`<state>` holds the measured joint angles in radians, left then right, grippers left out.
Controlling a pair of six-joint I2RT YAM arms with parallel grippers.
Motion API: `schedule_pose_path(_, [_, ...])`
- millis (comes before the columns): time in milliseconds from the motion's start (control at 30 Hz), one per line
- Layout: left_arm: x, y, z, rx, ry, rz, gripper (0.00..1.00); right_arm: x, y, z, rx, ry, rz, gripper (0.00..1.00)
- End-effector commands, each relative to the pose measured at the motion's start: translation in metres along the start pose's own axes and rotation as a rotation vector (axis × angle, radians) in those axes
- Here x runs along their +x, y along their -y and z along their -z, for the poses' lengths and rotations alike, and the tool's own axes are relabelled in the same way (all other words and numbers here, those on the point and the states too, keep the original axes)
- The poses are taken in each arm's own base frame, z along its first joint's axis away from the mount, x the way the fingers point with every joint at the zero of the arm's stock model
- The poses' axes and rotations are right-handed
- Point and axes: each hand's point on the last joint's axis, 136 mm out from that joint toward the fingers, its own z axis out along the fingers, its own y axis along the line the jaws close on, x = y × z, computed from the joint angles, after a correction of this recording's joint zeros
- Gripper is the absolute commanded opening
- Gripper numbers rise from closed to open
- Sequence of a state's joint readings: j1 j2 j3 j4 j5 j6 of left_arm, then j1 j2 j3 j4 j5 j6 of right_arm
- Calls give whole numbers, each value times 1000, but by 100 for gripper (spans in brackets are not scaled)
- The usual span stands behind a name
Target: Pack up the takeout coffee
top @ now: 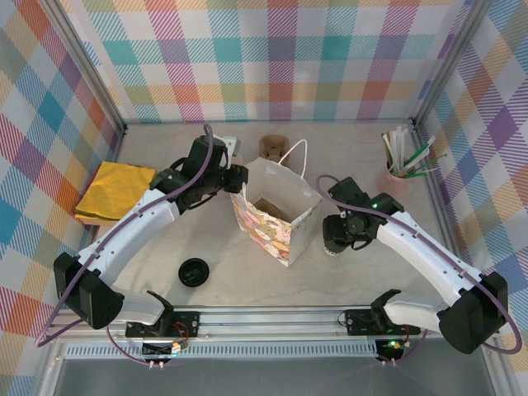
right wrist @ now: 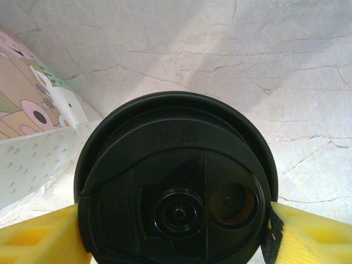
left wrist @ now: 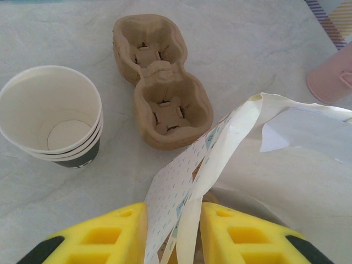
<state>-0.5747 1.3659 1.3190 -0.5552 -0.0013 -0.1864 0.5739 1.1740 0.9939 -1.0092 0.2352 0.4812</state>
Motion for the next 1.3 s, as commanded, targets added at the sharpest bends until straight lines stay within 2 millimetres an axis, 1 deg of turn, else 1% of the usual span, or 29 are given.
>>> schedule_pose_path(0, [1,3,2,12,-2,-3,31,3,0,-6,-6,-14,9,74])
schedule_pose_path(233, [1,3,0,14,-6,-3,31,12,2,-16,-5,-37,7,75])
schedule_pose_path(333, [2,4,0,17,-8,-3,31,14,2,-17,-4,-44,7,78])
schedule_pose_path(400, [2,3,-1,14,-8,-3,31,14,2,-14,-6,-45,6,82])
schedule_pose_path(567, [2,4,-2,17,-12,-3,31,10,1,-1,-9,-41,4,86])
schedule_pose_path(767, [2,5,-2,22,-14,-5,31,7,3,15,1,-77,8,86])
schedule_pose_path(900, [3,5,-2,25,-13,-5,31,6,0,23,-35,-117,-7,85])
schedule_pose_path(1067, [4,6,-2,32,-16,-6,31,5,-2,27,-41,-181,9,84])
schedule_pose_path(1267, [4,7,-1,37,-15,-6,31,9,-3,23,-38,-260,-9,84])
